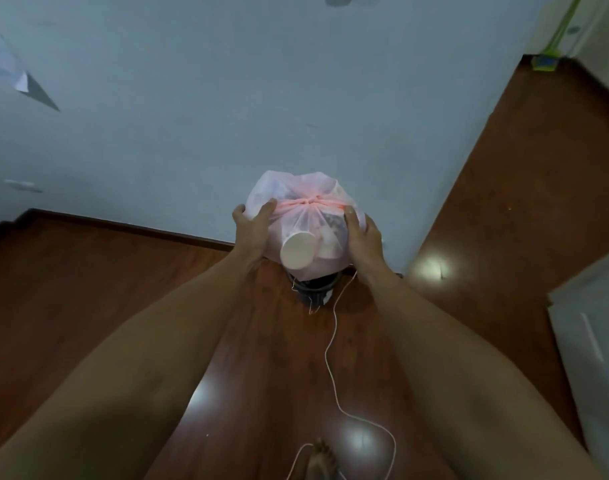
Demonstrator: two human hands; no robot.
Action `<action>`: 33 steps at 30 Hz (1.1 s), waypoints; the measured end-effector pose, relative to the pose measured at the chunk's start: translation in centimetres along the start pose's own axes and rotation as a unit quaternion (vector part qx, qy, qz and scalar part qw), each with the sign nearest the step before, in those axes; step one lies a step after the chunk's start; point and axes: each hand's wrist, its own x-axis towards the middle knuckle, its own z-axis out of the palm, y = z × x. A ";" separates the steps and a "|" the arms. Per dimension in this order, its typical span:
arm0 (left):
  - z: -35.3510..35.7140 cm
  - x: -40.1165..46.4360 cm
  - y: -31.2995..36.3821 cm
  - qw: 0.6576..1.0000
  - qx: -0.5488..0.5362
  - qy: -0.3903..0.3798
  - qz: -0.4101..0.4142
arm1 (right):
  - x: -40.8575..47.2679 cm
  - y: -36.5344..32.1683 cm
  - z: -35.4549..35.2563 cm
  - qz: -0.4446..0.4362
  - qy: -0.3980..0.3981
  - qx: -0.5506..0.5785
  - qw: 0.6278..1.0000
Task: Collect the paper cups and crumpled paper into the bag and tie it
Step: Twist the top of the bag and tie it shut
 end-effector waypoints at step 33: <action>14.4 41.1 -54.6 0.964 0.090 -0.169 -0.184 | 35.8 48.0 18.5 0.059 0.122 -0.100 0.986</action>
